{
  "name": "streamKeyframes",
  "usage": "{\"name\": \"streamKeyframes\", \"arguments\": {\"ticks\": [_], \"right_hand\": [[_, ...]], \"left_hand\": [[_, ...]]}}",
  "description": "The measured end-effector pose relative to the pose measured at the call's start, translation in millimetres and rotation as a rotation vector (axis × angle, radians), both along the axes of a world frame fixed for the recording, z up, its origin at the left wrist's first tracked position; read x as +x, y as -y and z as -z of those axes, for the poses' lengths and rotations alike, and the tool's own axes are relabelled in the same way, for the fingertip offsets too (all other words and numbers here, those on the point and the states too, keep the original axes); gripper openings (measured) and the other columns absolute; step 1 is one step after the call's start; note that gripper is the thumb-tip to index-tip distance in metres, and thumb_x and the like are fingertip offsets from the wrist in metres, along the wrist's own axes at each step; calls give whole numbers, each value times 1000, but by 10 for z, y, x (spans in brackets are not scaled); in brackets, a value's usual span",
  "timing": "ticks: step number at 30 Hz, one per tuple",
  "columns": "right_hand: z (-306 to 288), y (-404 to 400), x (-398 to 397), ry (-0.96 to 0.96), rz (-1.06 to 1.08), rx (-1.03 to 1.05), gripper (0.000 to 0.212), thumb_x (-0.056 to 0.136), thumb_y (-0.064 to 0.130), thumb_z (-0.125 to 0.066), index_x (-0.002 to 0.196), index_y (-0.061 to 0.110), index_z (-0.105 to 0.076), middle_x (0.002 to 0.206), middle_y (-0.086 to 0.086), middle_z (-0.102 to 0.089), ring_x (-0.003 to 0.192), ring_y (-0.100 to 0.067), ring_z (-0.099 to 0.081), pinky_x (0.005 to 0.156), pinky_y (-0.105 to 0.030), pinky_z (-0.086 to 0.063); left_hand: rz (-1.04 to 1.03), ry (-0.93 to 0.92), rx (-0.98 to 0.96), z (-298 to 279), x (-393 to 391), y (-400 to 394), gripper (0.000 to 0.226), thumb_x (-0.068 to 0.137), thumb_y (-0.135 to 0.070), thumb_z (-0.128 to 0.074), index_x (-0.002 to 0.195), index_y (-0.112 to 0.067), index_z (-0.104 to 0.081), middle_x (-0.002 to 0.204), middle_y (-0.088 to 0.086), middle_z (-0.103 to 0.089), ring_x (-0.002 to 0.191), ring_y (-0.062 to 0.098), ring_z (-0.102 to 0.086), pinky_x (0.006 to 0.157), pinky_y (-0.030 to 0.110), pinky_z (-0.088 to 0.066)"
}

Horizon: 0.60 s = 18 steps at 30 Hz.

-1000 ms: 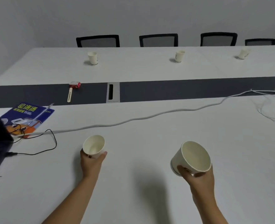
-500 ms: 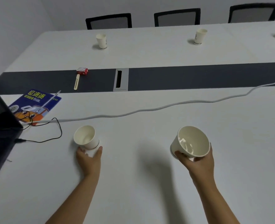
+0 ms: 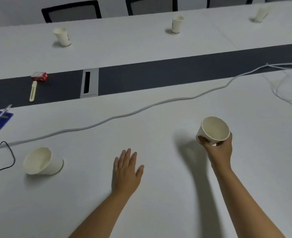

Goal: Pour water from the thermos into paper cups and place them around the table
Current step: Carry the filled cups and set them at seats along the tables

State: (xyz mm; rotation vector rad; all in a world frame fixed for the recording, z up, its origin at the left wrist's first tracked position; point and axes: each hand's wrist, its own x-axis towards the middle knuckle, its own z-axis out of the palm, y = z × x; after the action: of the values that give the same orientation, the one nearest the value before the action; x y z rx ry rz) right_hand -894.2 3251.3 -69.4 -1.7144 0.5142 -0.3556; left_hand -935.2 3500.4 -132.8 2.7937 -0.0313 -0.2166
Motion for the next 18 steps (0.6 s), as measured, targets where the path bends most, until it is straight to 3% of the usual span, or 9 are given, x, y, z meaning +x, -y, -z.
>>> {"name": "streamKeyframes", "arguments": {"ticks": [2, 4, 8, 11, 18], "right_hand": [[67, 167, 53, -21, 12, -11, 67, 54, 25, -69, 113, 26, -39, 112, 7, -47, 99, -15, -49, 78, -23, -38], [134, 309, 73, -48, 12, -37, 71, 54, 25, -67, 119, 19, -39, 112, 7, -46, 98, -14, -49, 80, -26, -38], [239, 456, 73, -68, 65, -59, 75, 61, 19, -75, 125, 14, -36, 114, 6, -46, 99, -11, -47, 79, -20, -36], [291, 520, 102, -78, 129, -46, 68, 72, 8, -72, 128, 12, -34, 115, 5, -46, 100, -10, -46, 83, -21, -34], [380, 581, 219, -48, 186, -6, 78, 59, 27, -66, 129, 15, -33, 116, 9, -44, 102, -7, -45, 86, -20, -35]], "left_hand": [[5, -8, 107, 26, 15, 41, 75, 95, -49, -3, 111, -11, -65, 119, 11, -64, 110, 29, -60, 101, 39, -26], [12, -19, 163, 30, 23, 72, 74, 94, -50, -3, 113, -10, -63, 121, 12, -62, 113, 30, -58, 99, 36, -21], [2, -22, 182, 57, 33, 59, 74, 94, -52, -5, 116, -9, -62, 124, 13, -60, 115, 32, -56, 108, 40, -26], [1, -25, 196, 66, 28, 63, 74, 93, -53, -6, 116, -9, -61, 124, 14, -60, 116, 33, -55, 96, 49, -29], [-14, -38, 195, 49, 32, 77, 75, 93, -55, -7, 114, -8, -62, 123, 15, -60, 116, 34, -55, 94, 53, -26]]}}
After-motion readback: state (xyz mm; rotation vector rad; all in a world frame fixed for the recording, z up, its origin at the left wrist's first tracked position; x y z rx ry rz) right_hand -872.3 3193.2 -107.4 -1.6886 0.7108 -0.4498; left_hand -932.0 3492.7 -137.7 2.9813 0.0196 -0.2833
